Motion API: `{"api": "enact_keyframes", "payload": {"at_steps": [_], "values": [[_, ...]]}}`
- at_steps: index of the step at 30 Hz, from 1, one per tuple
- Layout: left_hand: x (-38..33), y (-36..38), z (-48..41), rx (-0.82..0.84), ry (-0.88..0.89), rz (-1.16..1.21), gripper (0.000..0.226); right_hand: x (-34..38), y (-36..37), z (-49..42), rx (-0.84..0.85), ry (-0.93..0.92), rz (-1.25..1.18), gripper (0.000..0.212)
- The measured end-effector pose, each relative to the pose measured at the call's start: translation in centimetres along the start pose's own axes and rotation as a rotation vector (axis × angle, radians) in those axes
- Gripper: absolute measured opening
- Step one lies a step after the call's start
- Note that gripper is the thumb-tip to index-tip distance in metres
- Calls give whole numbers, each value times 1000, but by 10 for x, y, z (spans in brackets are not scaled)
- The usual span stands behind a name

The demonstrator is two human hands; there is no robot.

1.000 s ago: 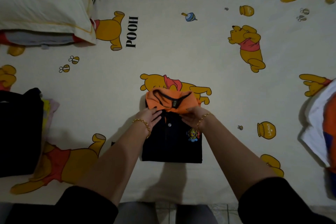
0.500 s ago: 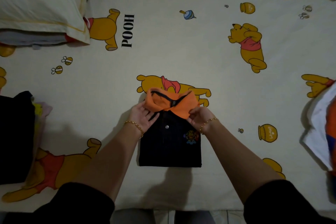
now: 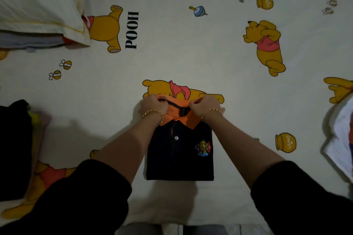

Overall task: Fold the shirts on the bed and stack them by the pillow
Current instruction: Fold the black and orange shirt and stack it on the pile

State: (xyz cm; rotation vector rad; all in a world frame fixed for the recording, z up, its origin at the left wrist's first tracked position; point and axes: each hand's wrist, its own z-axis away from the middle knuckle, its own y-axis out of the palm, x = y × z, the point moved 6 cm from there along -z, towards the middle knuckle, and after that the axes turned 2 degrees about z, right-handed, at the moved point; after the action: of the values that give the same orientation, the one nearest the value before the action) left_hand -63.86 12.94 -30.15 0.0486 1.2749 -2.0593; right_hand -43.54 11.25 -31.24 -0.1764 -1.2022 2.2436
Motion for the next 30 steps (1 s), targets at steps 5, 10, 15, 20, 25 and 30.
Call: {"api": "enact_keyframes", "payload": {"at_steps": [5,10,15,20,25,30], "values": [[10,-24,-3,-252,42,153,22,1,-29,-3,-198,-96,-143,26],[13,-21,-2,-168,70,276,28,5,-18,-10,-205,-176,-283,29],[37,-18,4,-130,-69,359,31,-29,-6,-7,-265,-47,-458,29],[66,2,21,-31,-131,372,25,-63,16,12,-231,31,-543,20],[64,-2,26,-110,-94,372,21,-61,31,23,-143,-1,-544,19],[61,-14,32,-238,-71,436,15,-66,18,24,-261,38,-609,12]]}}
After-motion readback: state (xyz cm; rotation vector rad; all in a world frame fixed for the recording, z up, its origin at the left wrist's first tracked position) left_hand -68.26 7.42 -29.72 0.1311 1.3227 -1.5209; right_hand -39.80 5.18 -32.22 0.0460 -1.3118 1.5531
